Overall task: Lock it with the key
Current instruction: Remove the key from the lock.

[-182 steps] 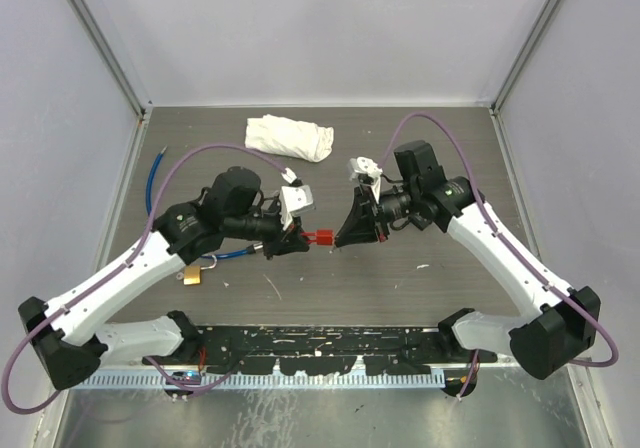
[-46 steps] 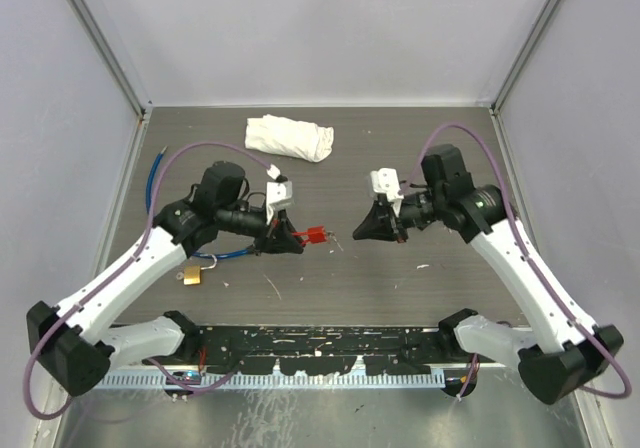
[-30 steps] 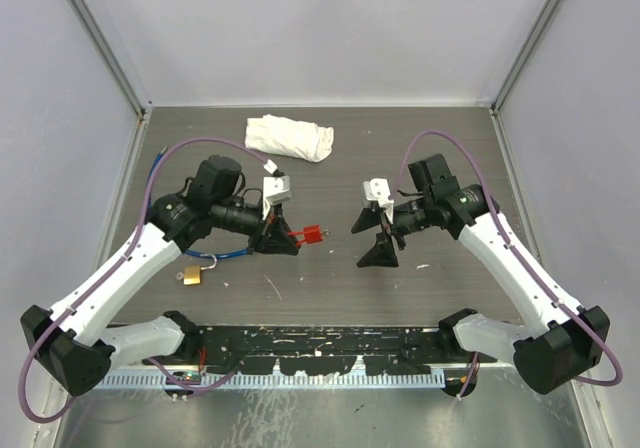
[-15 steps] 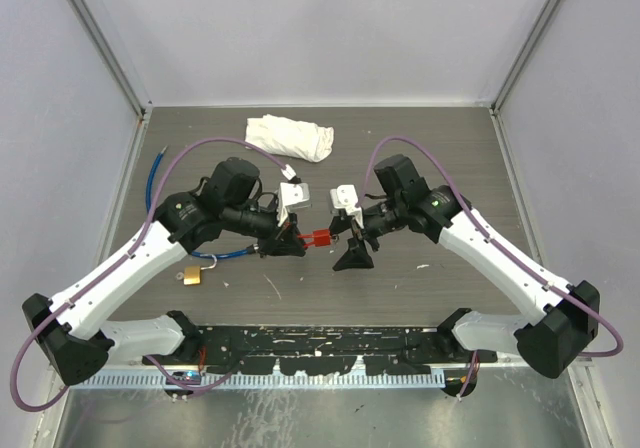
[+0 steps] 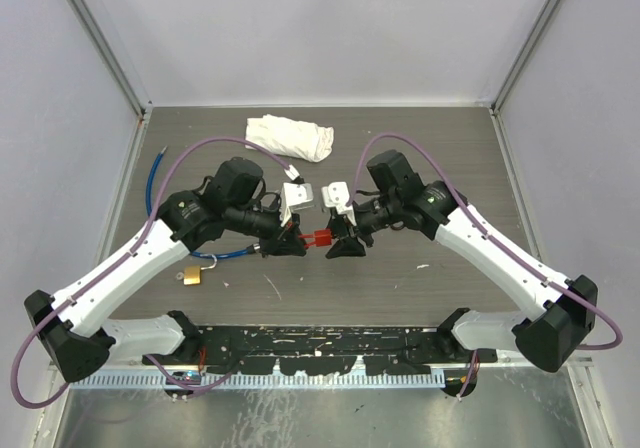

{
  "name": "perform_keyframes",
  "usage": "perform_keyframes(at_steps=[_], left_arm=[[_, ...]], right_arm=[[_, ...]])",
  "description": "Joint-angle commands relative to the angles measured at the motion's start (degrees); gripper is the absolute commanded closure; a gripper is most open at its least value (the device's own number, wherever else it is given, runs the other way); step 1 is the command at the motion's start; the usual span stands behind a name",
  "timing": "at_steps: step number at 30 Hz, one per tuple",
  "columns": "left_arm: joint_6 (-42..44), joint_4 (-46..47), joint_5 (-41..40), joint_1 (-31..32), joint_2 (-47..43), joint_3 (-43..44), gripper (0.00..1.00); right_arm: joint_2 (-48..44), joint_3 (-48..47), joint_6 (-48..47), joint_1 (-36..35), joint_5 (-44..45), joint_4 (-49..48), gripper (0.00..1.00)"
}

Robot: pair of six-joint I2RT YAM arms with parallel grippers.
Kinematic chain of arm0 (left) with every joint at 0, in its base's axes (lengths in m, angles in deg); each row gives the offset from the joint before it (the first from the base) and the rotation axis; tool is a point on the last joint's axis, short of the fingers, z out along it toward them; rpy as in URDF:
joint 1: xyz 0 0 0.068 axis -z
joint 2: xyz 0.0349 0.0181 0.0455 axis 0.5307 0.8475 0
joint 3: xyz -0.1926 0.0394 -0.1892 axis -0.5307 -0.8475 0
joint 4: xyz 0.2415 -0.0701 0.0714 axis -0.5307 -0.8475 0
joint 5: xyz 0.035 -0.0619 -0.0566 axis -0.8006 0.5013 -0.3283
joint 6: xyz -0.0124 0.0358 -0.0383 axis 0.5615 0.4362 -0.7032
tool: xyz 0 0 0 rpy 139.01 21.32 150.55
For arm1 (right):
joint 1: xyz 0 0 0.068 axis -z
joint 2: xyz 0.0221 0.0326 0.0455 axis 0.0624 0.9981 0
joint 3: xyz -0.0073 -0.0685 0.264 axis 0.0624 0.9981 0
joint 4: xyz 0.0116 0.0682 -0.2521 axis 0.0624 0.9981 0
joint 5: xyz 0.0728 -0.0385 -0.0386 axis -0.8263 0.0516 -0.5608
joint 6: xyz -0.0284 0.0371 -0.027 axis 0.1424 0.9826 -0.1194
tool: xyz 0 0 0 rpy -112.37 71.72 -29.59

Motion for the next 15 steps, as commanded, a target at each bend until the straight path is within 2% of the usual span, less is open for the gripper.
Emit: perform_keyframes(at_steps=[1, 6, 9, 15], left_arm=[[1.1, 0.9, 0.0, 0.2, -0.3, 2.9, 1.0], [1.5, -0.1, -0.2, 0.2, -0.2, 3.4, 1.0], [1.6, -0.4, -0.4, 0.2, -0.2, 3.5, 1.0], [1.6, -0.4, 0.0, 0.3, -0.1, 3.3, 1.0]], right_arm=[[0.2, -3.2, -2.3, -1.2, 2.2, 1.7, 0.53], [0.3, -3.7, -4.1, -1.8, 4.2, 3.7, 0.55], [0.3, -4.1, -4.7, -1.9, 5.0, 4.4, 0.6], [0.9, -4.7, -5.0, -2.4, 5.4, 5.1, 0.81]])
